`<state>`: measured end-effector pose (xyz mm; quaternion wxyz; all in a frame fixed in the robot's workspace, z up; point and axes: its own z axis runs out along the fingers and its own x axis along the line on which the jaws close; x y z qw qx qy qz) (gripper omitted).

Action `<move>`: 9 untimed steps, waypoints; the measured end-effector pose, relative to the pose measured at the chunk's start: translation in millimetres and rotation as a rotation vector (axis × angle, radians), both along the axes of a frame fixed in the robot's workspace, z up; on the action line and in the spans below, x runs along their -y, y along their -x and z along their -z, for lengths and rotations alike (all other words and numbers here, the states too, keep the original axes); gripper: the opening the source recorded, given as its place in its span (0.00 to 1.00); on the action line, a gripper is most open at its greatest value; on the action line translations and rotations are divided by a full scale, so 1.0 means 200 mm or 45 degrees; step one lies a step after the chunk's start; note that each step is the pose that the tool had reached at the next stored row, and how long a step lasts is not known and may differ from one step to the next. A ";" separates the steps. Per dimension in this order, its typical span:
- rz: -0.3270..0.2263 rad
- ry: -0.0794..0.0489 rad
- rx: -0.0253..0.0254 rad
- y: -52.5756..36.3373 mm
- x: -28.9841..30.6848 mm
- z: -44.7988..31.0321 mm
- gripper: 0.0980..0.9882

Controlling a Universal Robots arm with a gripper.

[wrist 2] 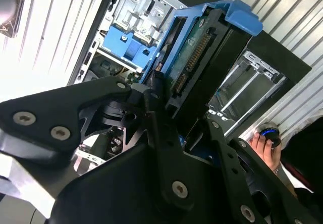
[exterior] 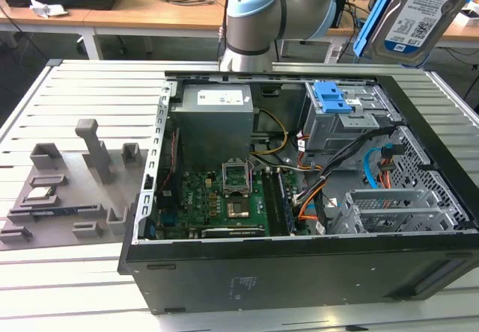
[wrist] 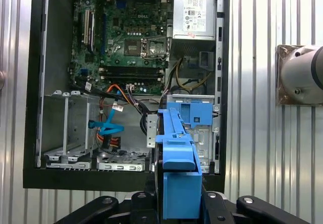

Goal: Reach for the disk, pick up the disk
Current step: 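Pick up the disk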

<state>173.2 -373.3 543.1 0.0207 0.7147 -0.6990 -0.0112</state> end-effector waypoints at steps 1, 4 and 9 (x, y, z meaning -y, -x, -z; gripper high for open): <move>0.000 0.000 0.0000 0.000 0.013 0.000 0.30; 0.000 0.000 0.0000 0.000 0.041 0.000 0.30; 0.000 0.000 0.0000 0.000 0.082 0.000 0.30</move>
